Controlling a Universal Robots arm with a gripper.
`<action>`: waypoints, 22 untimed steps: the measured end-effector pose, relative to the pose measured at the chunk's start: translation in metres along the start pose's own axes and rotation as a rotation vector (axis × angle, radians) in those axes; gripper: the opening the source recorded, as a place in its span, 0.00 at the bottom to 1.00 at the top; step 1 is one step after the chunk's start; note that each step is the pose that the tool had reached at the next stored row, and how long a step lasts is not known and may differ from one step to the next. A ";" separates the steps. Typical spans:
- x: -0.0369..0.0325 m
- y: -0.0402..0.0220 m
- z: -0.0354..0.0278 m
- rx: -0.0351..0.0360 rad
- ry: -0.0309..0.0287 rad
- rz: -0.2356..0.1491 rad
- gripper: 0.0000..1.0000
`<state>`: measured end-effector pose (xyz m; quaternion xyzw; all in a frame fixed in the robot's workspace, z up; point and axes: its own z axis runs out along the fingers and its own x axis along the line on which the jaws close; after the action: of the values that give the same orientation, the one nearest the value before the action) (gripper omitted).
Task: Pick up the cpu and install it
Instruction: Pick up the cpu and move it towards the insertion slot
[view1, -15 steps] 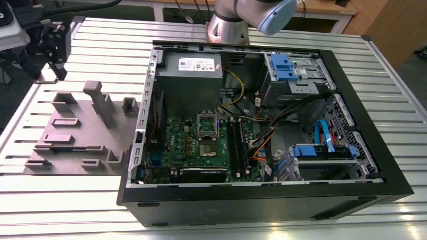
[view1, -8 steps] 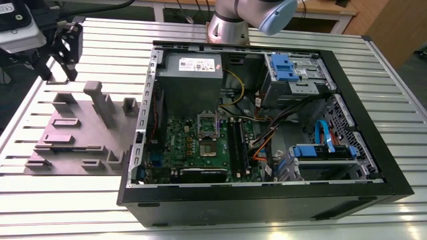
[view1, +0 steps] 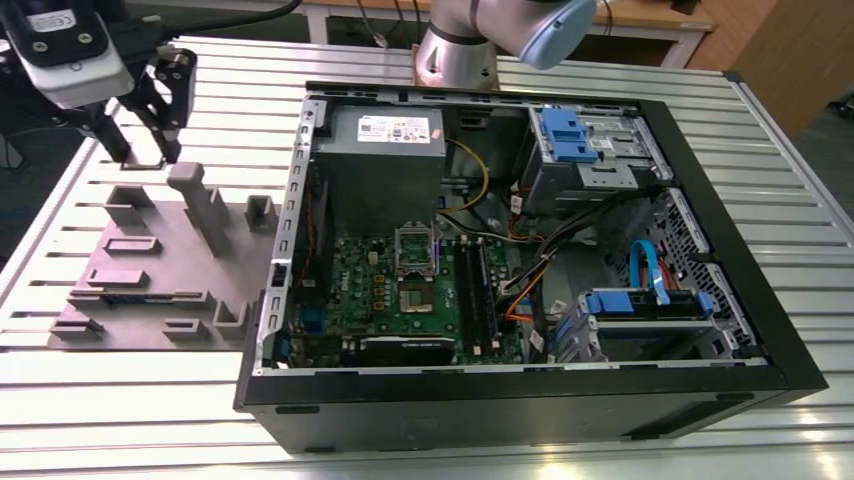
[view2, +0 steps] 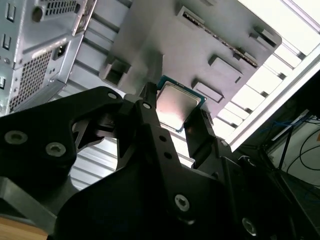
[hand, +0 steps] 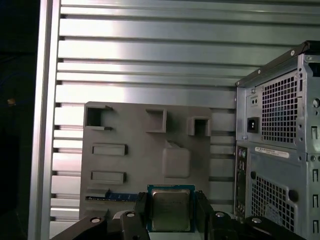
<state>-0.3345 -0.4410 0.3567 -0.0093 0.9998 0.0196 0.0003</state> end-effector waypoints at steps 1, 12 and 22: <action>-0.0027 0.0000 0.0000 0.0001 0.0001 0.000 0.47; -0.0145 -0.0003 0.0002 0.0000 0.0000 0.000 0.47; -0.0172 -0.0003 -0.0001 0.0000 0.0000 0.000 0.47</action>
<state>-0.3173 -0.4410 0.3569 -0.0094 0.9998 0.0196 0.0003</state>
